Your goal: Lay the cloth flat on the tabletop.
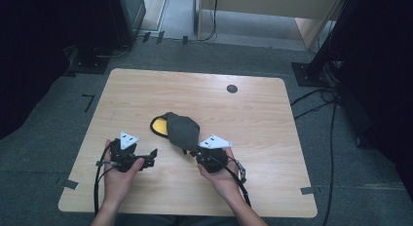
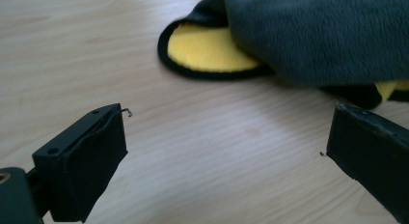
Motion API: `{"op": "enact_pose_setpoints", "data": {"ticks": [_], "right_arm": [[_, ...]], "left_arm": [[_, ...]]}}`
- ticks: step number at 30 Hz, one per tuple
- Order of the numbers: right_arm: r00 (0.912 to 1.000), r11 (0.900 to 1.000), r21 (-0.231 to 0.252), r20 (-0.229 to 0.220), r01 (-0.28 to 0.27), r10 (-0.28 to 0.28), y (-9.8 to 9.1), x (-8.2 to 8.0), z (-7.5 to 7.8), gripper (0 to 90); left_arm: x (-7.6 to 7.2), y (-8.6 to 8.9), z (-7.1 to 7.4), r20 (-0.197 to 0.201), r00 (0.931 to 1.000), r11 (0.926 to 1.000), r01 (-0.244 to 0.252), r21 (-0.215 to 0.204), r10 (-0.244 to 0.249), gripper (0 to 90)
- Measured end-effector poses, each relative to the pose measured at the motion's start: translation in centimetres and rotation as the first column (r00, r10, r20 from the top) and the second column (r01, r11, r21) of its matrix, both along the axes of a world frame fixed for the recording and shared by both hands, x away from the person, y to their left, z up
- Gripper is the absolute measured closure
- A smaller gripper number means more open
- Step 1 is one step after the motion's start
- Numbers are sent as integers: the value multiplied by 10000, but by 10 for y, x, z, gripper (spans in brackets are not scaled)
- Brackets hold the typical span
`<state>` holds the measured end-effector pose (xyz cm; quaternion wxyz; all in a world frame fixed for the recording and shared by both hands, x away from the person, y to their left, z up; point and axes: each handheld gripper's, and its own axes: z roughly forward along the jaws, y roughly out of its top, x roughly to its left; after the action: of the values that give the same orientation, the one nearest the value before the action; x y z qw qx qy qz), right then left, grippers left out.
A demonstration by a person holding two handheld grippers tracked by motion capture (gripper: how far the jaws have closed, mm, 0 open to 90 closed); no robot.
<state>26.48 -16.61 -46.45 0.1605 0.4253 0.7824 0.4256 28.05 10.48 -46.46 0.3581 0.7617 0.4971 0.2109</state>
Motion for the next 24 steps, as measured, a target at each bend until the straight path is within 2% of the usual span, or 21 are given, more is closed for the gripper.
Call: {"op": "enact_pose_setpoints", "data": {"ticks": [1,2,4,5,6,8,9,11,12,14,15,16,17,19,20,22,23,24], "right_arm": [[10000,10000,-77,58,31,-31,-3,-2,0,822],[9993,9993,-112,114,360,-358,-13,-9,0,804],[9986,9987,-62,116,513,-512,-16,-10,1,771],[9959,9964,-181,366,834,-827,-21,-12,2,694],[9915,9939,-366,817,1042,-1009,-23,-14,8,569],[9950,9976,-38,724,692,-687,-22,-11,12,476],[9963,9987,-46,691,512,-507,-18,-9,12,432],[9946,9957,-443,684,814,-782,-9,-2,7,356],[9950,9949,-486,506,882,-858,-6,3,2,331],[9973,9953,-632,19,728,-728,0,13,-10,342],[9975,9940,-851,-124,687,-700,3,17,-16,391],[9975,9940,-851,-124,687,-700,3,17,-16,391],[9975,9946,-763,-89,697,-706,4,19,-24,574],[9983,9974,-448,-117,571,-577,1,18,-24,693],[9983,9974,-448,-117,571,-577,1,18,-24,693],[9985,9996,71,-471,269,-266,-4,15,-20,749],[9965,9989,469,-831,23,16,-9,11,-16,756],[9960,9985,528,-883,-108,154,-12,9,-14,757]], "left_arm": [[4,-7,0,11,9999,9999,160,22,-160,1],[6,-12,0,0,9995,9995,317,-8,-317,2],[10,-19,-4,-24,9985,9985,550,-4,-550,2],[11,-21,-7,-83,9977,9977,672,46,-672,2],[14,-25,-12,-157,9968,9968,784,174,-781,2],[17,-28,-17,-241,9962,9964,839,112,-837,9],[18,-28,-19,-294,9958,9961,876,104,-873,11],[18,-30,-21,-349,9951,9957,928,-34,-929,11],[18,-31,-21,-334,9947,9953,970,-57,-972,11],[17,-33,-23,-352,9938,9945,1051,14,-1050,11],[16,-34,-24,-355,9933,9940,1098,23,-1096,11],[16,-34,-24,-355,9933,9940,1098,23,-1096,11],[16,-35,-26,-319,9922,9927,1204,36,-1202,11],[15,-36,-27,-290,9917,9921,1250,42,-1249,41],[15,-36,-27,-185,9925,9925,1213,127,-1211,41],[14,-38,-30,-30,9932,9930,1161,195,-1161,144],[13,-38,-32,-152,9905,9906,1366,45,-1366,144],[13,-39,-33,-203,9888,9890,1476,15,-1476,149]]}}
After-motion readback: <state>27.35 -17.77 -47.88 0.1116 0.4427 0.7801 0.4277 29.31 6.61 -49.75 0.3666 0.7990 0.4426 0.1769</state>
